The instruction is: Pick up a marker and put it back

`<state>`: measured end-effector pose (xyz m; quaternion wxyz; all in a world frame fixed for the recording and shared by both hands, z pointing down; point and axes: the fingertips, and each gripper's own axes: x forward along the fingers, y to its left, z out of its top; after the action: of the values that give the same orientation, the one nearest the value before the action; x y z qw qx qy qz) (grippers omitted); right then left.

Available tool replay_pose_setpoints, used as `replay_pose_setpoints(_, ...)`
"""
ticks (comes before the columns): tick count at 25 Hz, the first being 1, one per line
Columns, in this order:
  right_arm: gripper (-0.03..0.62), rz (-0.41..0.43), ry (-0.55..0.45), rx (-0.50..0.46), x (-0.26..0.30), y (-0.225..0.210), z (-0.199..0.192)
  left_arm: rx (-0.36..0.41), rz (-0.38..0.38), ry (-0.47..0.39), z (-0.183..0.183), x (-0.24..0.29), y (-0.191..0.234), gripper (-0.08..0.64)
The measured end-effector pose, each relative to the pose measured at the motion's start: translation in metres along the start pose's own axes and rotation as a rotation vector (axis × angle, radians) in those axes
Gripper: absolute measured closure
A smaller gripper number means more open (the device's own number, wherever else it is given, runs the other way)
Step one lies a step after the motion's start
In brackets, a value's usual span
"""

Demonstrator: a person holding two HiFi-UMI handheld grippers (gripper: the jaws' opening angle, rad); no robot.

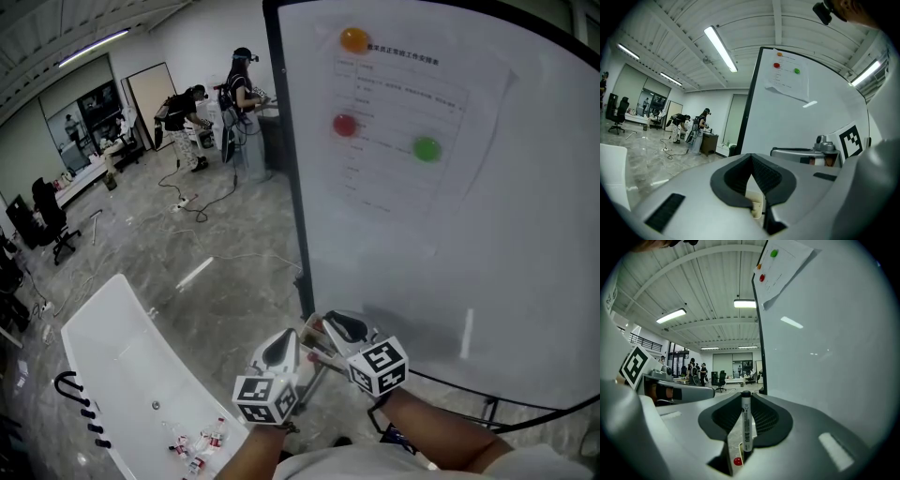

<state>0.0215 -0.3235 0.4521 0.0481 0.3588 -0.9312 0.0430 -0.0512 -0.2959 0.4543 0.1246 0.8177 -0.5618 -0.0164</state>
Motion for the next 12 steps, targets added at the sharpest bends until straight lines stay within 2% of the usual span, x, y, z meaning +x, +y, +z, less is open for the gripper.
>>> replay_pose_setpoints(5, 0.528, 0.016, 0.026, -0.008, 0.006, 0.001, -0.010, -0.007, 0.010, 0.002, -0.004, -0.003, 0.004, 0.557)
replay_pose_setpoints(12, 0.528, 0.071, 0.113, -0.075, 0.029, 0.007, -0.037, -0.023, 0.037, -0.001, -0.007, -0.009, 0.015, 0.557)
